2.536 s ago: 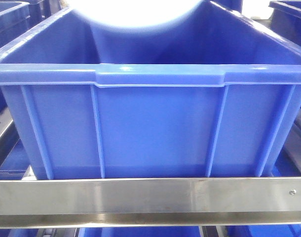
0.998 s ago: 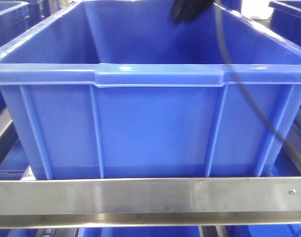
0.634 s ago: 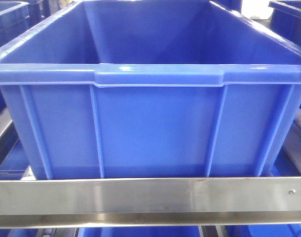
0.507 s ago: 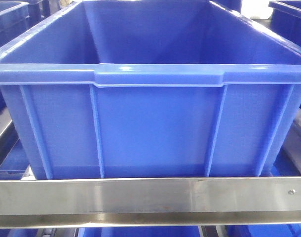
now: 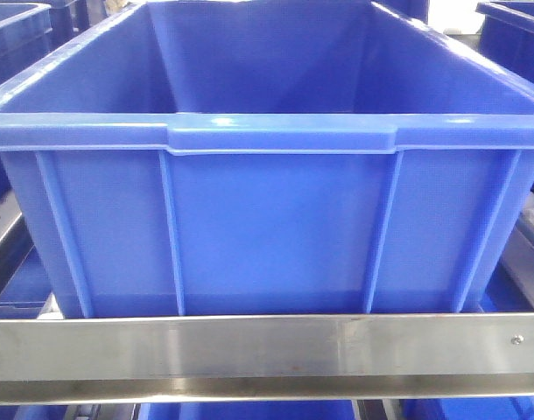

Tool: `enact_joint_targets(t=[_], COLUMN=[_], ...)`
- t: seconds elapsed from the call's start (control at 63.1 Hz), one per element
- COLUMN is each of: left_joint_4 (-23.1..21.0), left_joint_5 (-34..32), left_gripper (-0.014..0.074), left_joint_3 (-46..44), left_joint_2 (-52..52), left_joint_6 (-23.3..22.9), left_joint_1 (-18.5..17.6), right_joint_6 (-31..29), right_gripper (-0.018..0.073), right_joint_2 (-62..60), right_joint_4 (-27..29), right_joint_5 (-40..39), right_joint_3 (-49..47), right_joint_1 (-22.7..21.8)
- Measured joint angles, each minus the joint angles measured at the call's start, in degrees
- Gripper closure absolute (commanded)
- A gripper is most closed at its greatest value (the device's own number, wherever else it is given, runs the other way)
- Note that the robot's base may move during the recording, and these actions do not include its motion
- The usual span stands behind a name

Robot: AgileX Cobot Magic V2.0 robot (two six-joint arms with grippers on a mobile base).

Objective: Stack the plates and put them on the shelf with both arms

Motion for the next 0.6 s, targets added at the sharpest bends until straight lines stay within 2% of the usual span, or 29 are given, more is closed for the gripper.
enact_joint_targets(t=[0.602], left_joint_4=[0.0], left_joint_5=[0.0], left_gripper=[0.0513], left_joint_3=[0.0], left_joint_2=[0.0], left_joint_6=[0.0], left_joint_1=[0.0], right_joint_6=[0.04], right_gripper=[0.0502], right_joint_2=[-1.36], right_joint_4=[0.0], right_joint_5=[0.08], right_joint_3=[1.99], right_joint_1=[0.0])
